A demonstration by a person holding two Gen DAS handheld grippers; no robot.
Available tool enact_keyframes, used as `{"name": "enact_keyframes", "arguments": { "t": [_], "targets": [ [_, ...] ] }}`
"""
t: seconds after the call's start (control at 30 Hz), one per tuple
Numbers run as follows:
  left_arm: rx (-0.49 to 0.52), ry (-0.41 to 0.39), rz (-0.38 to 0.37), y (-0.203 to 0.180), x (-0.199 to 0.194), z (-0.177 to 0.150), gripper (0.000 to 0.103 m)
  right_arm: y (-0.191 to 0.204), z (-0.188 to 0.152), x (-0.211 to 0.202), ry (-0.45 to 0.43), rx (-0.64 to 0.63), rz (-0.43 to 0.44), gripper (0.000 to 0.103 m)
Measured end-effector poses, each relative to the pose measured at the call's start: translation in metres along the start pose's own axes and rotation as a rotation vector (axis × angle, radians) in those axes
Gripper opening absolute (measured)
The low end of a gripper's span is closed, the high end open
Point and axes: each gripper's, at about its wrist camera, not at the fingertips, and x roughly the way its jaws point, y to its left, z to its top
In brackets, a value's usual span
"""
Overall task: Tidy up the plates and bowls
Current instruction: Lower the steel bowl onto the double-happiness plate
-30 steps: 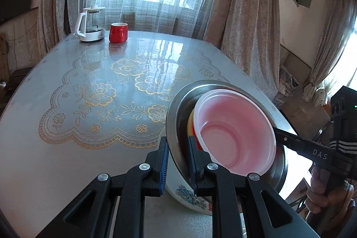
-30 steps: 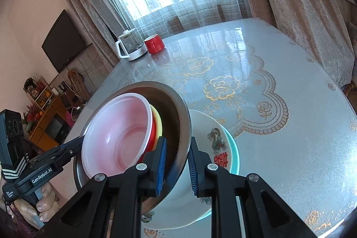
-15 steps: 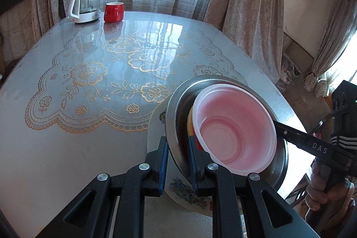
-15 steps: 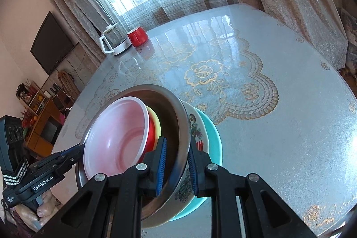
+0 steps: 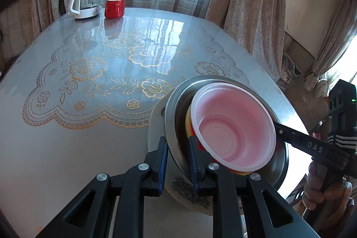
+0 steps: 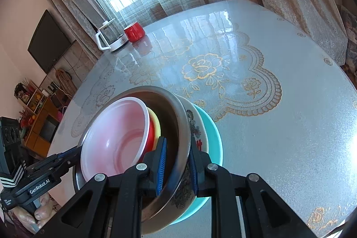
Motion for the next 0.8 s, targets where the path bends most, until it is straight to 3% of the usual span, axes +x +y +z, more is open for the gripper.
{"name": "enact_keyframes", "arguments": {
  "t": [0.17,0.8],
  "targets": [
    [0.000,-0.006,-0.002,0.0012,-0.0002,-0.0010,0.019,0.0033,-0.0004,0.0026,-0.005,-0.014,-0.021,0.015],
    [0.014,-0.033,0.040,-0.0010,-0.0020,-0.0048,0.020,0.0071,-0.0023,0.0037,-0.013,-0.029,-0.041,0.014]
  ]
}}
